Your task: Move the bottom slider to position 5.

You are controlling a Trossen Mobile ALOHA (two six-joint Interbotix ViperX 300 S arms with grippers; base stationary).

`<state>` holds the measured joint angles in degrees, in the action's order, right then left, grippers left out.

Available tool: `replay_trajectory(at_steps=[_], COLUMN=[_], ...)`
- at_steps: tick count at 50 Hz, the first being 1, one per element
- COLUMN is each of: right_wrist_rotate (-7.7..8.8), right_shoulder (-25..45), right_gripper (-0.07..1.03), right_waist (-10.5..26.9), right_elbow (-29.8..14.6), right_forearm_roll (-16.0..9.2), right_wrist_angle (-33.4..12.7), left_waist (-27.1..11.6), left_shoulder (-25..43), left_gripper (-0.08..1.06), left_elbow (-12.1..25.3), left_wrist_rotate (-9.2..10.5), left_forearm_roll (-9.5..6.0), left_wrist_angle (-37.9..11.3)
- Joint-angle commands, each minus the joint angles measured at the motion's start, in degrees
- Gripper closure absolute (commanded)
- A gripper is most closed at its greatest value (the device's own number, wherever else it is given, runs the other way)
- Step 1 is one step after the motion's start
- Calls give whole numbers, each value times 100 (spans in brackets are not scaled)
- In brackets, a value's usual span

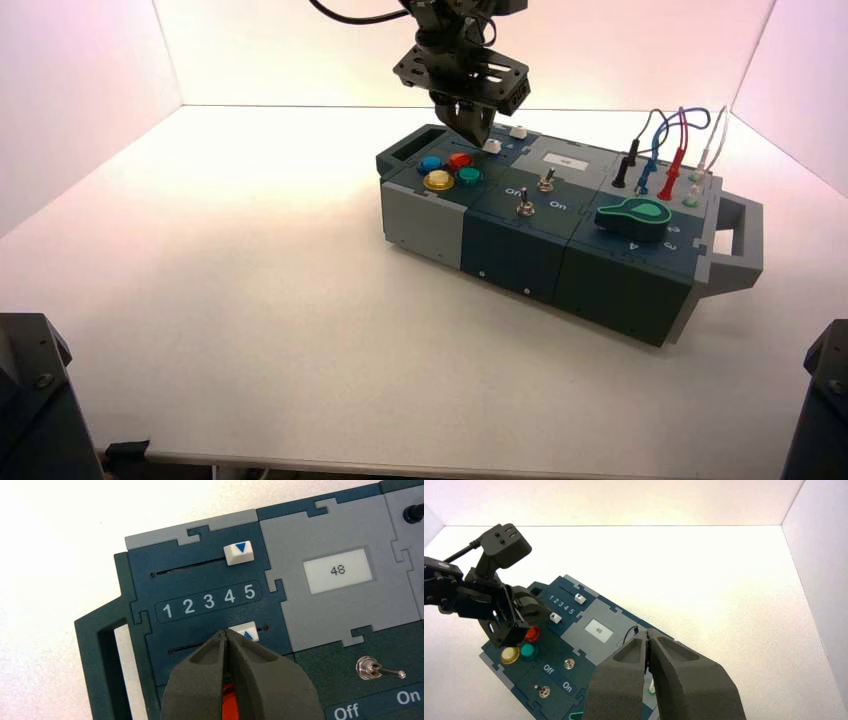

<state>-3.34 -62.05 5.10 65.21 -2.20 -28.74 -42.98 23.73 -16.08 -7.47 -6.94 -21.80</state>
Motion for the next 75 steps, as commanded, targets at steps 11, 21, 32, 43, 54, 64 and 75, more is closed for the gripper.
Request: replay_trajectory(at_steps=[11, 21, 32, 43, 54, 64, 75], right_wrist_rotate=[9, 9, 9, 9, 0, 9, 9], right_shoulder=[53, 53, 53, 53, 97, 158, 176], right_gripper=[98, 98, 98, 98, 98, 98, 98], right_waist=[26, 18, 26, 18, 26, 35, 35], right_elbow=[-158, -149, -149, -149, -158, -167, -158], right_forearm_roll=[-18, -18, -18, -18, -79, -88, -88], right_wrist_angle=[26, 35, 35, 26, 26, 18, -9], left_waist=[-229, -299, -325, 132, 352, 387, 378], left_shoulder=[-114, -114, -132, -492, -1081, -1433, -1626], left_gripper=[101, 101, 101, 101, 101, 101, 101], left_elbow=[158, 158, 141, -167, -580, -765, -835], left_wrist_rotate=[9, 0, -9, -53, -105, -97, -70], left_forearm_roll=[-70, -105, -141, -114, -97, -97, -97], left_wrist_angle=[18, 18, 18, 18, 0, -149, -325])
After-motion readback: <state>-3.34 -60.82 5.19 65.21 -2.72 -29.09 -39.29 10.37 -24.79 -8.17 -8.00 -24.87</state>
